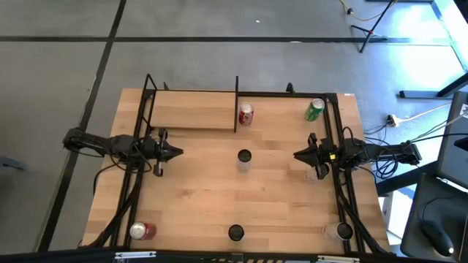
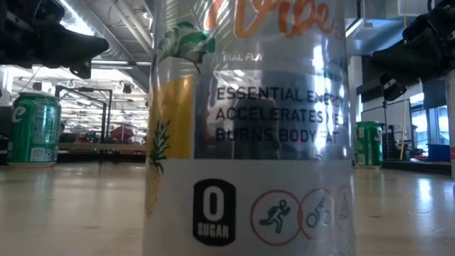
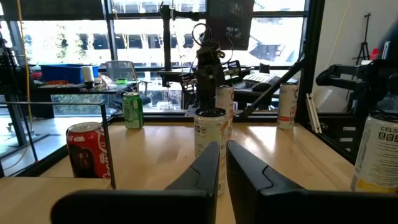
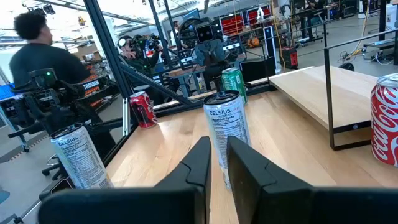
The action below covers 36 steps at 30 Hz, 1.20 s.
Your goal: Place canned beverage on shelf
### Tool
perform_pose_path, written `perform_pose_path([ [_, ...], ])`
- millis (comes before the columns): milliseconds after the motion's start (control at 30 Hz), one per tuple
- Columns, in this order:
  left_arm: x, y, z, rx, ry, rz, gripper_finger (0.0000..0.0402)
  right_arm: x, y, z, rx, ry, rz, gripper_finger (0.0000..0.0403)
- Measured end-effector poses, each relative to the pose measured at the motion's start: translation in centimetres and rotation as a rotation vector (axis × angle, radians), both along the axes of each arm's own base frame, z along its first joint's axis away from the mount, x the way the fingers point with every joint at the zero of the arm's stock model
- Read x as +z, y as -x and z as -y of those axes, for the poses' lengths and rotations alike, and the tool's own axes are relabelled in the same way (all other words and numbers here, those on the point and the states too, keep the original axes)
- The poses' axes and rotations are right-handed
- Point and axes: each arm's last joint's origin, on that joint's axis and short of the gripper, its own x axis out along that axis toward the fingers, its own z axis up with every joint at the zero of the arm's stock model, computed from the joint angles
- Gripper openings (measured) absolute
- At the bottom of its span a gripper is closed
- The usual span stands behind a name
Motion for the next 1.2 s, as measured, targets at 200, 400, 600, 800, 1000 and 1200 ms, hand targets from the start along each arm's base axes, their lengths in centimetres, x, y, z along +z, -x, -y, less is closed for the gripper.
perform_pose_path([
  [200,0.0,0.0,0.0,0.0,0.0,0.001,0.0018,0.0,0.0,0.0,0.001,0.0,0.001,0.0042],
  [400,0.0,0.0,0.0,0.0,0.0,0.0,0.0018,0.0,0.0,0.0,0.0,0.0,0.0,0.0042],
  [600,0.0,0.0,0.0,0.0,0.0,0.001,0.0018,0.0,0.0,0.0,0.0,0.002,0.001,0.0042],
  [800,0.0,0.0,0.0,0.0,0.0,0.0,0.0018,0.0,0.0,0.0,-0.002,0.007,0.004,0.0042],
  [1000,0.3,0.0,-0.1,0.018,0.0,0.026,0.0018,0.4,0.0,0.1,-0.034,0.001,0.042,0.0042],
  [1200,2.3,0.5,-0.2,0.037,0.099,0.241,0.0018,2.1,0.3,0.5,-0.171,-0.04,0.214,0.0042],
])
